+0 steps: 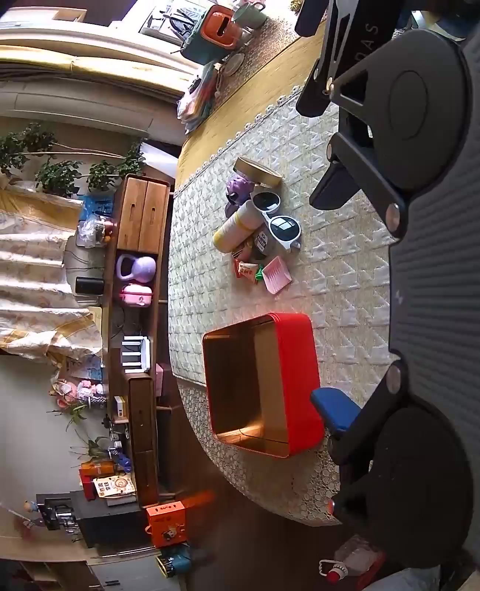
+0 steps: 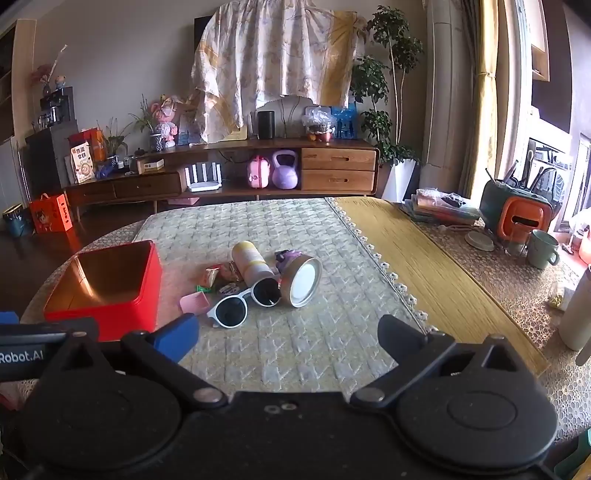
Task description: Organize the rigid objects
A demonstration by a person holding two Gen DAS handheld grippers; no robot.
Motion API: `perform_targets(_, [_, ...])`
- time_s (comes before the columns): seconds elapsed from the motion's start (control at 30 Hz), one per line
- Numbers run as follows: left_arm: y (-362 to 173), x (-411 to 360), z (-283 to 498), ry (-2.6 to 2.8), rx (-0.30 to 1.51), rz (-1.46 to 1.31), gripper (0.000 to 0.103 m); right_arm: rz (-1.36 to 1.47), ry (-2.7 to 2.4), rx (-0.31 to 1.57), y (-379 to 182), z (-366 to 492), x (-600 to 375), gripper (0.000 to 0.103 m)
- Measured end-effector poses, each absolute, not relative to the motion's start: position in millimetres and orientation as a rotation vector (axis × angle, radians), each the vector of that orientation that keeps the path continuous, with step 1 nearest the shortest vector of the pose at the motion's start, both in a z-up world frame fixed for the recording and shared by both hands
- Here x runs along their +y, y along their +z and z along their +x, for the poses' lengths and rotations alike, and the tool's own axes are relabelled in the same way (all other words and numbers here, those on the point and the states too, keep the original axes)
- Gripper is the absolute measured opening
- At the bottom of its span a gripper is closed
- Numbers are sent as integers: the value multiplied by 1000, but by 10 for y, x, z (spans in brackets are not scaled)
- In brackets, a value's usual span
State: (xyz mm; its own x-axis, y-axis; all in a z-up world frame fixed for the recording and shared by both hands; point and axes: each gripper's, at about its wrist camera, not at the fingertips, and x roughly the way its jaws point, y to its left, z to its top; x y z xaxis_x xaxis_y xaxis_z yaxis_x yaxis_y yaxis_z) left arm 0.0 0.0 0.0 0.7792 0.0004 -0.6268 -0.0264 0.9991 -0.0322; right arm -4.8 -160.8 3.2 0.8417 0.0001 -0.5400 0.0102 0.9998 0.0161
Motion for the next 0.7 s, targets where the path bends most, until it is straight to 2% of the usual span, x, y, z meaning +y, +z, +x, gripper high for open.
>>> perform_targets(0.7, [16,9,16,-1,670,-84,103,25,-5,574,37,-57,-1645,103])
